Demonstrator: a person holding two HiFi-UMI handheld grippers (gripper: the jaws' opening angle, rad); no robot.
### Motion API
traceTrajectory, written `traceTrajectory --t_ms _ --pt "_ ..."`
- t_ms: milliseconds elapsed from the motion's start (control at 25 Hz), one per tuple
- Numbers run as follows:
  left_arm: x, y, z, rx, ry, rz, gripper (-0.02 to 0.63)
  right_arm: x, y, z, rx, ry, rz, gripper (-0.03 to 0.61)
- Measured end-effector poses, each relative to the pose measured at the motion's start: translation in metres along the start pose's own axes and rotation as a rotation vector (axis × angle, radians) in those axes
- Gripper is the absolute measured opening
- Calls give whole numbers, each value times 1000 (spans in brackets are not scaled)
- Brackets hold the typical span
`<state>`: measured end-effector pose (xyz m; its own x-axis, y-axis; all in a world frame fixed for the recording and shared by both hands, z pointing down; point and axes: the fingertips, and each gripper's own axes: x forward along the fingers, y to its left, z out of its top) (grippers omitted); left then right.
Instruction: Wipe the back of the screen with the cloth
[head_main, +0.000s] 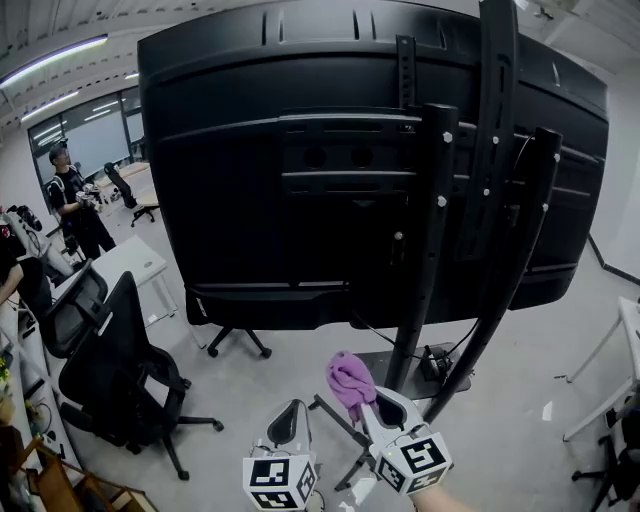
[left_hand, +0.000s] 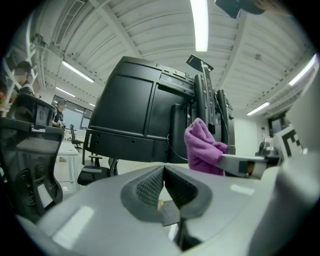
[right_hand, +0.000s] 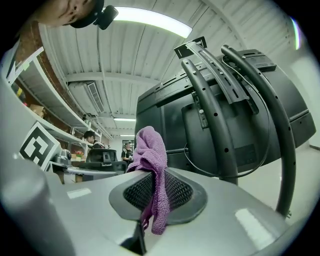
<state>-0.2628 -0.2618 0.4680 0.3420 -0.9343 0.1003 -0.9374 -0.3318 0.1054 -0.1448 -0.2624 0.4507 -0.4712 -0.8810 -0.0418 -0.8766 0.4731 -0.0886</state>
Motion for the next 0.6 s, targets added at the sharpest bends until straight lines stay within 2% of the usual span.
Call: traceTrajectory --t_ms 440,600 --pt "-29 -39 -9 -23 14 -16 8 -49 10 -8 27 25 32 49" --pt "-37 -48 -10 -3 21 -15 8 -60 14 -10 47 19 48 49"
